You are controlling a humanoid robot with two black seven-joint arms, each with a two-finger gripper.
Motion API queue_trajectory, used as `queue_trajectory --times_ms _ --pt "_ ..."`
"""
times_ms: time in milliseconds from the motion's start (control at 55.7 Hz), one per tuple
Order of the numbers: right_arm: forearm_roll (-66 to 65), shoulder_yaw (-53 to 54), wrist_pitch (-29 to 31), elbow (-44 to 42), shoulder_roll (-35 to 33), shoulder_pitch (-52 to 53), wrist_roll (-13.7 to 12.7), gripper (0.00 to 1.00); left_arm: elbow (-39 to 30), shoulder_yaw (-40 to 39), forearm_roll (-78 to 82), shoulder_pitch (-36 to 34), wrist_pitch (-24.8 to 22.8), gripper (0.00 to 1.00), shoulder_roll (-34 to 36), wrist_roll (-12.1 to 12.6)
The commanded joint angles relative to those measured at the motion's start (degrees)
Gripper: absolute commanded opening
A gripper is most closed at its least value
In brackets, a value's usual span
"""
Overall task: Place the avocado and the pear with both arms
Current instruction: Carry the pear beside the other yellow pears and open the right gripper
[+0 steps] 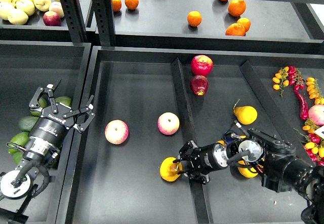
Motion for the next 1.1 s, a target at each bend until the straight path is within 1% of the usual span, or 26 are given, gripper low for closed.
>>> queue_trajectory --times_ms 0,198,215,305,359,485,593,772,1077 --pt "3.04 -1.36 0.00 2.37 -2.48 2.78 0.00 0.02 -0.07 -0.04 0.00 0.00 0.01 1.00 0.00 -0.01" --pt "9.55 -7.52 0.00 6.94 -7.93 7.27 0.00 0.02 -0.07 0.04 0.00 0.00 0.01 1.00 0.00 -0.01" --pt "10.42 -7.87 0.00 9.29 -10.02 8.49 0.00 0.02 -0.16 0.04 0.00 0.00 0.01 1.00 0.00 -0.01" --pt "12.36 -9.01 0.00 12.57 -14.78 10.08 0.00 0.02 -0.07 0.04 0.00 0.00 0.01 1.00 0.00 -0.01" --pt "14.82 -11.73 0.00 14.67 -18.03 11.83 0.00 0.02 -0.07 0.04 0.00 0.00 0.01 1.00 0.00 0.08" --pt "18.78 -17.71 0.00 19.33 -24.09 14.30 0.00 0.02 0.10 0.13 0.00 0.00 0.01 1.00 0.00 0.08" --pt "19.66 -20.00 0.00 21.71 -28.06 14.48 0.00 0.02 0.19 0.22 0.00 0.00 0.01 1.00 0.00 0.08" --pt "21.15 -24.48 0.00 22.94 -29.99 14.04 0.00 0.02 0.19 0.40 0.00 0.00 0.01 1.00 0.00 0.08" --pt "21.24 -26.85 0.00 21.27 -29.55 10.53 0.00 0.03 0.19 0.40 0.00 -0.09 0.01 1.00 0.00 0.08"
